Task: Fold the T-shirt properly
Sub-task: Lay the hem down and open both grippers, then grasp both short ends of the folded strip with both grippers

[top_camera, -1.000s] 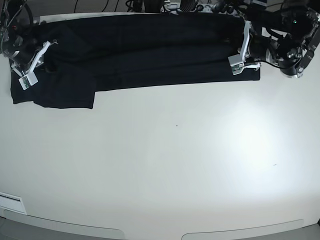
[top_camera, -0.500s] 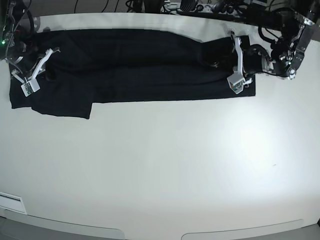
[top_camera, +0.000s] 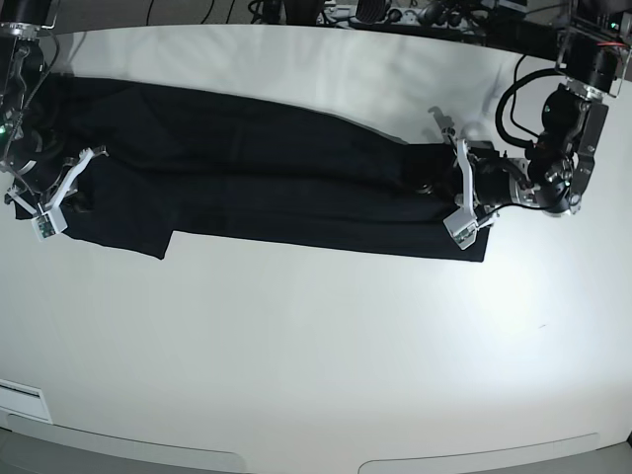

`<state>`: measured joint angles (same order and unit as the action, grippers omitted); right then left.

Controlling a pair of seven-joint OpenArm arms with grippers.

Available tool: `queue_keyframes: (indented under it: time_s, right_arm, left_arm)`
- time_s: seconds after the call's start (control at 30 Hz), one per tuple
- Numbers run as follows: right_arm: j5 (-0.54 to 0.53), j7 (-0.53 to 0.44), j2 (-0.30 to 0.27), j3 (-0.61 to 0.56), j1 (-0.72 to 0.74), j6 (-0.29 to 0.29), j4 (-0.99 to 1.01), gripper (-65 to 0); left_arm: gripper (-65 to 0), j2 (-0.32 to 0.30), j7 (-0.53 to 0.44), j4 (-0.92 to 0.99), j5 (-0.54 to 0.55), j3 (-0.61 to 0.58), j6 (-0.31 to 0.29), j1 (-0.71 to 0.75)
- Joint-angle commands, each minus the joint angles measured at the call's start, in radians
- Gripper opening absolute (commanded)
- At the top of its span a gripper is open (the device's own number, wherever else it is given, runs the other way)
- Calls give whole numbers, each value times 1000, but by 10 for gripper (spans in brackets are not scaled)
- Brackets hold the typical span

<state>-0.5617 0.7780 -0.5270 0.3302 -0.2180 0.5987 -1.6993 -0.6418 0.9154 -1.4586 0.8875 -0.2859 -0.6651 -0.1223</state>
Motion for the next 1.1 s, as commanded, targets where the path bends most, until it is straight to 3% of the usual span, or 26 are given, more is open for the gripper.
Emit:
queue_keyframes:
  time_s: [0.0,0.23,0.33,0.4,0.47,0.6,0.73,0.77,0.9,0.93,1.07]
  right_arm:
    - [-30,5,-29,10,22,-6,-15,-650]
    - [-173,163,-36,10,49,-7,-23,-650]
    - [-222,182,-35,10,49,28,-23,-580]
    - [-248,185,-35,10,49,30,-23,-562]
    - [-253,188,-35,10,45,31,-23,-562]
    - [-253,196,-35,10,44,36,-23,-562]
    - [-250,204,-35,10,44,27,-23,-558]
    - [-251,203,-35,10,44,27,-23,-555]
    - [-250,219,-35,10,44,30,-23,-555]
    - [-250,218,-35,10,44,30,-23,-555]
    - [-250,221,-35,10,46,30,-23,-555]
  left_arm:
    - [-650,-35,151,-1,-88,0,44,-11]
    - [-650,-113,396,-56,274,0,58,-94]
    - [-639,-155,425,-67,424,0,60,-148]
    - [-616,-180,424,-67,433,8,60,-194]
    - [-650,-192,417,-66,413,56,64,-217]
    - [-650,-189,327,-57,332,253,100,-201]
    - [-650,-154,315,-16,196,451,192,-184]
    - [-625,-145,314,8,173,492,197,-177]
    - [-264,-123,311,150,167,568,204,-137]
    - [-218,-114,313,200,167,568,222,-135]
    - [-206,-77,334,404,216,567,217,-136]
